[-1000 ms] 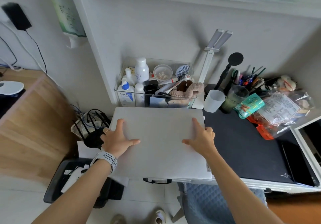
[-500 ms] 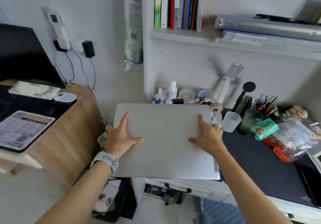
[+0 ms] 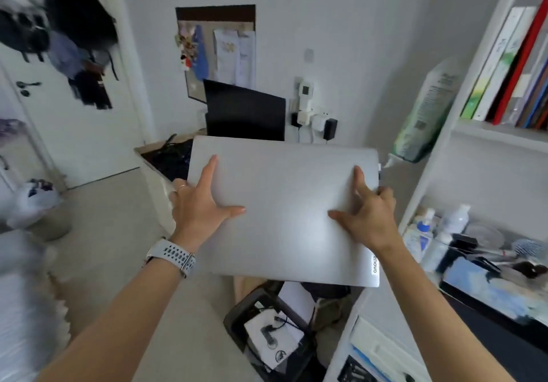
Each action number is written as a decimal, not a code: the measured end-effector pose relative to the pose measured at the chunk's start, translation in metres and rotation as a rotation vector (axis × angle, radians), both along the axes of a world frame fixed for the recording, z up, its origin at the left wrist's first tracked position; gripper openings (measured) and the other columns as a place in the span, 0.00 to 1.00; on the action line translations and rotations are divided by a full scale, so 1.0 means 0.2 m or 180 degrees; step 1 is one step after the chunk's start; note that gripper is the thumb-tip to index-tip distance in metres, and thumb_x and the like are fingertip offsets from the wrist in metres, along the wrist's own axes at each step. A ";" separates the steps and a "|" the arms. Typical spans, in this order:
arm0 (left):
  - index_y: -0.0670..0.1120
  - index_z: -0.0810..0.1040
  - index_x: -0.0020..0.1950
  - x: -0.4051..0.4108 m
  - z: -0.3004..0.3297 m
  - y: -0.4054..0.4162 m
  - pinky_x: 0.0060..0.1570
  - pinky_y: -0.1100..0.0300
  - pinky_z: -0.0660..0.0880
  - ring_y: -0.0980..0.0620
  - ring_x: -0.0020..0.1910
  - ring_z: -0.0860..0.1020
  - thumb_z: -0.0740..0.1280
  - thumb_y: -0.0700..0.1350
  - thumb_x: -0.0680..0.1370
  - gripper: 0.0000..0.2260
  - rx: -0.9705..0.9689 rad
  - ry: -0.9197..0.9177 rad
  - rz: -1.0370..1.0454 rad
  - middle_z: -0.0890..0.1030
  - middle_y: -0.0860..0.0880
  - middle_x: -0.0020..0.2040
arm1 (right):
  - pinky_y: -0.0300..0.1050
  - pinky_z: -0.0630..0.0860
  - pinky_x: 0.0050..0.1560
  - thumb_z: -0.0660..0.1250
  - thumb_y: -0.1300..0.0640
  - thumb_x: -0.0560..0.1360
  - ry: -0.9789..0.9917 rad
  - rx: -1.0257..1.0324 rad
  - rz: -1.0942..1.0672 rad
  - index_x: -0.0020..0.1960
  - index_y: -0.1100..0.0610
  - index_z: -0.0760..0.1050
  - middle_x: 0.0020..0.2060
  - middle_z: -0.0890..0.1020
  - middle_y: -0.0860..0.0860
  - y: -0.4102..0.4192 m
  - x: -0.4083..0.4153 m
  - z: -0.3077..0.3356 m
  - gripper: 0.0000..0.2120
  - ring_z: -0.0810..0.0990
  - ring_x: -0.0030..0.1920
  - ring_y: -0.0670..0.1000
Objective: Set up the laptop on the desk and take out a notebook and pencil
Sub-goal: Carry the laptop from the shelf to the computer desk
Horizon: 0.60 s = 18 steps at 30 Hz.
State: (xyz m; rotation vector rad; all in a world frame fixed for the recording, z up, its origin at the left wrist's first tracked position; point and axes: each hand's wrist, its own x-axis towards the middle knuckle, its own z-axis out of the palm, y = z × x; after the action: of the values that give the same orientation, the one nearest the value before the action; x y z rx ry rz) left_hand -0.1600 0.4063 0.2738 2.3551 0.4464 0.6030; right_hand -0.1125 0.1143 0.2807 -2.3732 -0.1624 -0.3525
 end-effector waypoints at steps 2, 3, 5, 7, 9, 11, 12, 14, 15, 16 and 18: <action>0.70 0.49 0.71 -0.06 0.02 0.17 0.59 0.46 0.68 0.39 0.58 0.65 0.77 0.63 0.56 0.51 0.0030 -0.0053 0.0252 0.66 0.39 0.59 | 0.45 0.58 0.69 0.76 0.48 0.67 -0.0041 0.0072 0.0312 0.76 0.43 0.50 0.60 0.61 0.58 0.18 0.03 0.02 0.47 0.59 0.65 0.58; 0.70 0.49 0.71 -0.10 0.03 0.24 0.59 0.45 0.68 0.39 0.59 0.64 0.77 0.64 0.56 0.52 0.0028 -0.0035 0.0354 0.67 0.39 0.60 | 0.45 0.58 0.69 0.76 0.48 0.67 -0.0035 0.0076 0.0451 0.76 0.42 0.50 0.59 0.60 0.56 0.26 0.04 0.02 0.48 0.59 0.65 0.58; 0.71 0.47 0.71 -0.15 0.01 0.37 0.61 0.43 0.67 0.39 0.61 0.63 0.77 0.65 0.56 0.52 -0.0004 0.0008 0.0518 0.67 0.39 0.64 | 0.46 0.57 0.70 0.75 0.47 0.67 0.0001 0.0033 0.0681 0.77 0.42 0.48 0.60 0.60 0.56 0.42 0.08 0.00 0.48 0.58 0.66 0.58; 0.71 0.45 0.71 -0.19 -0.01 0.47 0.63 0.41 0.64 0.38 0.64 0.61 0.76 0.65 0.58 0.52 -0.0024 0.0108 0.0666 0.65 0.37 0.66 | 0.47 0.57 0.71 0.75 0.45 0.67 0.0070 -0.0048 0.0836 0.76 0.41 0.47 0.66 0.58 0.59 0.55 0.13 -0.04 0.48 0.56 0.68 0.59; 0.69 0.45 0.73 -0.20 -0.03 0.54 0.64 0.40 0.62 0.35 0.66 0.59 0.77 0.62 0.60 0.52 -0.0010 0.0246 0.0850 0.61 0.34 0.67 | 0.48 0.57 0.71 0.74 0.44 0.67 0.0160 -0.0080 0.0947 0.76 0.40 0.46 0.69 0.55 0.61 0.67 0.18 -0.07 0.48 0.55 0.70 0.59; 0.67 0.46 0.74 -0.17 -0.07 0.59 0.64 0.40 0.63 0.34 0.66 0.60 0.77 0.61 0.61 0.51 0.0040 0.0345 0.0996 0.59 0.33 0.68 | 0.49 0.57 0.71 0.74 0.44 0.68 0.0227 -0.0150 0.1042 0.77 0.41 0.46 0.70 0.55 0.63 0.77 0.26 -0.12 0.48 0.57 0.69 0.60; 0.66 0.46 0.74 -0.14 -0.09 0.62 0.64 0.40 0.63 0.33 0.66 0.61 0.77 0.62 0.61 0.52 0.0086 0.0383 0.1056 0.59 0.33 0.68 | 0.49 0.59 0.70 0.74 0.43 0.68 0.0241 -0.0199 0.1076 0.77 0.41 0.45 0.69 0.56 0.63 0.82 0.31 -0.15 0.48 0.58 0.68 0.61; 0.66 0.46 0.75 -0.05 -0.12 0.68 0.65 0.42 0.63 0.33 0.66 0.61 0.76 0.63 0.61 0.52 0.0138 0.0482 0.1140 0.59 0.33 0.67 | 0.50 0.61 0.68 0.73 0.41 0.67 0.0246 -0.0289 0.1113 0.76 0.41 0.44 0.67 0.60 0.64 0.90 0.44 -0.21 0.49 0.60 0.67 0.62; 0.65 0.45 0.75 0.00 -0.12 0.71 0.65 0.43 0.63 0.34 0.66 0.61 0.76 0.63 0.61 0.52 0.0144 0.0540 0.1167 0.60 0.33 0.67 | 0.51 0.62 0.67 0.73 0.40 0.67 0.0249 -0.0327 0.1133 0.76 0.41 0.44 0.66 0.62 0.64 0.94 0.51 -0.23 0.49 0.61 0.66 0.62; 0.65 0.45 0.75 0.05 -0.12 0.73 0.65 0.44 0.63 0.34 0.66 0.61 0.76 0.63 0.61 0.52 0.0149 0.0587 0.1194 0.61 0.33 0.66 | 0.52 0.62 0.67 0.73 0.40 0.67 0.0268 -0.0349 0.1155 0.76 0.41 0.43 0.65 0.62 0.64 0.98 0.58 -0.24 0.50 0.62 0.65 0.63; 0.65 0.45 0.75 0.16 -0.12 0.78 0.65 0.46 0.62 0.35 0.65 0.62 0.75 0.63 0.62 0.51 0.0164 0.0626 0.1241 0.62 0.34 0.65 | 0.53 0.61 0.69 0.73 0.41 0.67 0.0342 -0.0316 0.1212 0.76 0.41 0.43 0.65 0.60 0.63 1.05 0.71 -0.25 0.50 0.62 0.66 0.64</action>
State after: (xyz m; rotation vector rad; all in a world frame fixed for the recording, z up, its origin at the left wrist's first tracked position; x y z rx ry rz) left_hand -0.1276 0.5630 0.2492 2.4021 1.0052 0.5619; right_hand 0.0287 0.3234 0.2308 -2.3847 -0.5822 -0.0356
